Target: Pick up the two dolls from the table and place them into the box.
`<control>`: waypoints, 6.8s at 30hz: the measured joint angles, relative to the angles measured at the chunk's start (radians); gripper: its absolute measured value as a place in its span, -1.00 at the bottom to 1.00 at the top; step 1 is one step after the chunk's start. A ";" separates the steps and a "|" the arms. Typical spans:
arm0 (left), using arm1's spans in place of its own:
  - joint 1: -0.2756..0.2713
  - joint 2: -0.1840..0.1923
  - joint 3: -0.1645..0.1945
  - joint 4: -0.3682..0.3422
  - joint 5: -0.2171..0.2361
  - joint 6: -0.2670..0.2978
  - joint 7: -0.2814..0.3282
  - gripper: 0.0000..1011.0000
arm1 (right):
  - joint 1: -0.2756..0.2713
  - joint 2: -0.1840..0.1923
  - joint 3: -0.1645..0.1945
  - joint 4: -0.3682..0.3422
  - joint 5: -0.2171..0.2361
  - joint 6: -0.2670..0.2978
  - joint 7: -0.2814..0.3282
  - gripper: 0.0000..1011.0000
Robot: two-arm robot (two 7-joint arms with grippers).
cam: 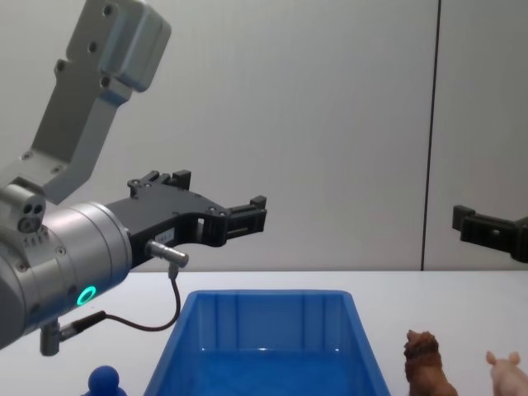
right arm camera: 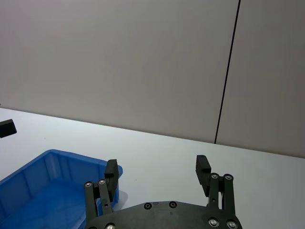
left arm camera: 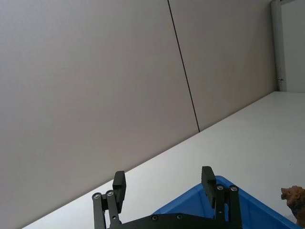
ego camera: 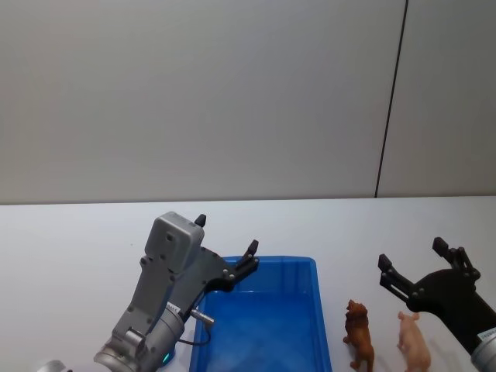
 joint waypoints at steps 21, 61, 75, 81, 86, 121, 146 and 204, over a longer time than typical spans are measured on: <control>0.000 0.000 0.000 0.000 0.000 0.000 0.000 0.98 | 0.000 0.000 0.000 0.000 0.000 0.000 0.000 0.98; 0.000 0.000 0.000 0.000 0.000 0.000 0.000 0.98 | -0.011 0.003 0.007 0.002 0.006 0.052 -0.030 0.98; 0.000 0.000 0.000 0.000 0.000 0.000 0.000 0.98 | -0.049 -0.001 0.006 -0.001 -0.001 0.145 -0.111 0.98; 0.000 0.000 0.000 0.000 0.000 0.000 0.000 0.98 | -0.062 -0.008 0.001 0.007 -0.013 0.169 -0.133 0.98; 0.000 0.000 0.000 0.000 0.000 0.000 0.000 0.98 | -0.068 -0.017 -0.006 0.022 -0.026 0.178 -0.140 0.98; 0.000 0.000 0.000 0.000 0.000 0.000 0.000 0.98 | -0.061 -0.075 -0.033 0.147 -0.071 0.161 -0.116 -0.15; 0.000 0.000 0.000 0.000 0.000 0.000 0.000 0.98 | -0.054 -0.082 -0.036 0.042 -0.072 0.048 0.008 -0.26; 0.000 0.000 0.000 0.000 0.000 0.000 0.000 0.98 | 0.022 -0.143 -0.081 0.066 -0.115 0.136 0.089 0.98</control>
